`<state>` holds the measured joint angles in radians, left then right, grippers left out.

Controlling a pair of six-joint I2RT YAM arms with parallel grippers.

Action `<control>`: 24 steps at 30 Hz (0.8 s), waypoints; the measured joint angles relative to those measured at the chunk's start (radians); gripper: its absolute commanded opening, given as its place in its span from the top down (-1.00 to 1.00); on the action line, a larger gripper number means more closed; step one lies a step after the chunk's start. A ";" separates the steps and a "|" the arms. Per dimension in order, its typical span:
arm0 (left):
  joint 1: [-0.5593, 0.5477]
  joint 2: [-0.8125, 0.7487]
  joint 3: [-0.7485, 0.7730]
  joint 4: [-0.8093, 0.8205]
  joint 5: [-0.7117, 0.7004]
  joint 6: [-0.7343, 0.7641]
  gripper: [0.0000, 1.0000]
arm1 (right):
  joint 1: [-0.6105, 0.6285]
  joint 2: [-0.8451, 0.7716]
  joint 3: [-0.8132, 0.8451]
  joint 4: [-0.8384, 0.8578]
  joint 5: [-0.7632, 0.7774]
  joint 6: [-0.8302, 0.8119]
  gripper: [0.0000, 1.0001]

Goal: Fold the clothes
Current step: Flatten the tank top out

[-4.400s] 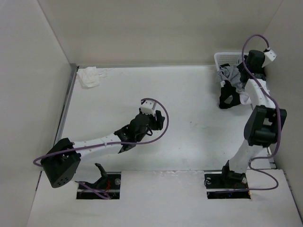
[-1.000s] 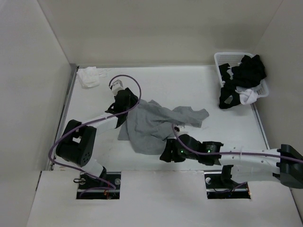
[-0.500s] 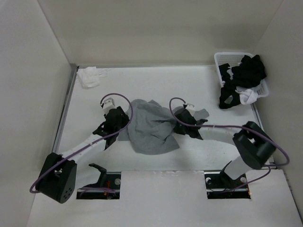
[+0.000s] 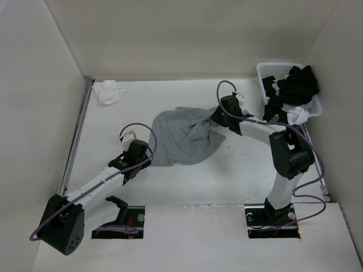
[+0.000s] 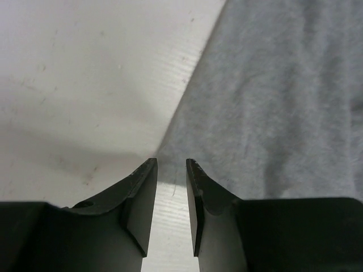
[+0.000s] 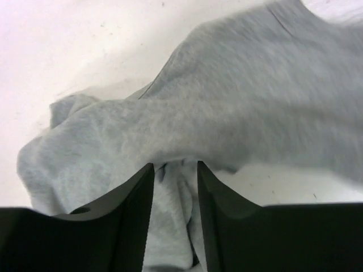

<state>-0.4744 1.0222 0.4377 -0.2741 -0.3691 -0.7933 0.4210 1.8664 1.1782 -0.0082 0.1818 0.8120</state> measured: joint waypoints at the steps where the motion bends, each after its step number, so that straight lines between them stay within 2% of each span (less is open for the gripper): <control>1: -0.005 0.001 0.000 -0.023 -0.002 -0.010 0.39 | -0.003 -0.023 -0.020 0.012 -0.003 -0.002 0.12; 8: -0.016 0.050 0.000 -0.080 -0.032 -0.076 0.32 | 0.047 -0.202 -0.209 0.085 -0.048 -0.005 0.13; 13: -0.020 0.113 0.000 -0.025 -0.039 -0.081 0.50 | 0.079 -0.267 -0.299 0.114 -0.066 -0.005 0.14; 20: -0.031 0.134 0.000 0.017 -0.040 -0.087 0.87 | 0.075 -0.319 -0.362 0.146 -0.066 -0.006 0.09; 24: -0.023 0.122 0.000 0.016 -0.030 -0.080 0.96 | 0.043 -0.323 -0.391 0.151 -0.061 -0.024 0.04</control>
<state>-0.4976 1.1439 0.4374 -0.2577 -0.3992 -0.8730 0.4644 1.5429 0.7876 0.1429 0.1211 0.7883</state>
